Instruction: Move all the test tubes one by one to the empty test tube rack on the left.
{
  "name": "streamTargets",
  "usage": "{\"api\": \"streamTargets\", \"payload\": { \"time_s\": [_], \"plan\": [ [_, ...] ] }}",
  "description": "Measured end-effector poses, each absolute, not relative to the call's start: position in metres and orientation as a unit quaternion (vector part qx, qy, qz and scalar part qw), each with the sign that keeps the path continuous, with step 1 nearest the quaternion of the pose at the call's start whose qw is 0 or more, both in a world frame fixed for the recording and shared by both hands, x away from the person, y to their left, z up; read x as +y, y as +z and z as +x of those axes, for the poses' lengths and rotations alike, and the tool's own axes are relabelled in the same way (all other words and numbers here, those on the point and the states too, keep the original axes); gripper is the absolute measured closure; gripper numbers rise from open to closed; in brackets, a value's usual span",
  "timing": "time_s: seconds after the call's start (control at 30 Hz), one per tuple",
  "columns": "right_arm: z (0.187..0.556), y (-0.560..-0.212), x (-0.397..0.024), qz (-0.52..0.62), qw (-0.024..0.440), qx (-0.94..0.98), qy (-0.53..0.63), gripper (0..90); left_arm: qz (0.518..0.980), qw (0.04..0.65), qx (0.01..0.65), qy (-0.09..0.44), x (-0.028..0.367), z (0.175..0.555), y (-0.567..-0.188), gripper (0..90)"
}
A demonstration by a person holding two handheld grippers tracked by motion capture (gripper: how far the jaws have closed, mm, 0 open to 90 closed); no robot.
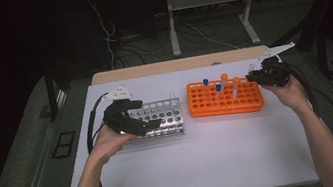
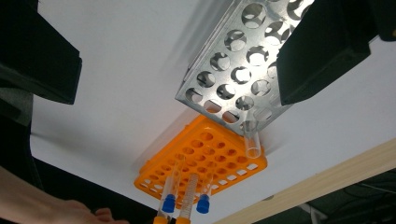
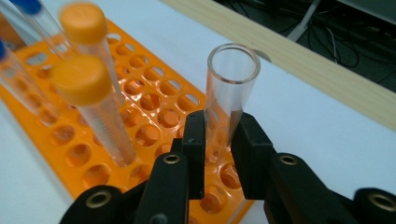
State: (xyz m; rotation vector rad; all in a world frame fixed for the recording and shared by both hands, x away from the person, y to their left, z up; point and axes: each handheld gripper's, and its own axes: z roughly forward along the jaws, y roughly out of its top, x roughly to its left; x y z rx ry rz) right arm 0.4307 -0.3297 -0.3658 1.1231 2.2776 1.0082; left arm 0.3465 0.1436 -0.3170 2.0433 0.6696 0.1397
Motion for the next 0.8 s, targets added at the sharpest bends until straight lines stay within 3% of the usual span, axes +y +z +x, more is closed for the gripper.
{"api": "streamTargets", "payload": {
  "time_s": [0.37,0.8],
  "plan": [
    [0.397,-0.322,-0.337,0.385,0.152,0.821,0.393,75.0,0.848,0.464,0.252,0.053,0.128,0.349,-0.306,0.0],
    [0.354,-0.307,-0.285,0.305,0.095,0.868,0.381,75.0,0.865,0.451,0.213,0.052,0.108,0.346,-0.289,0.0]
  ]
}}
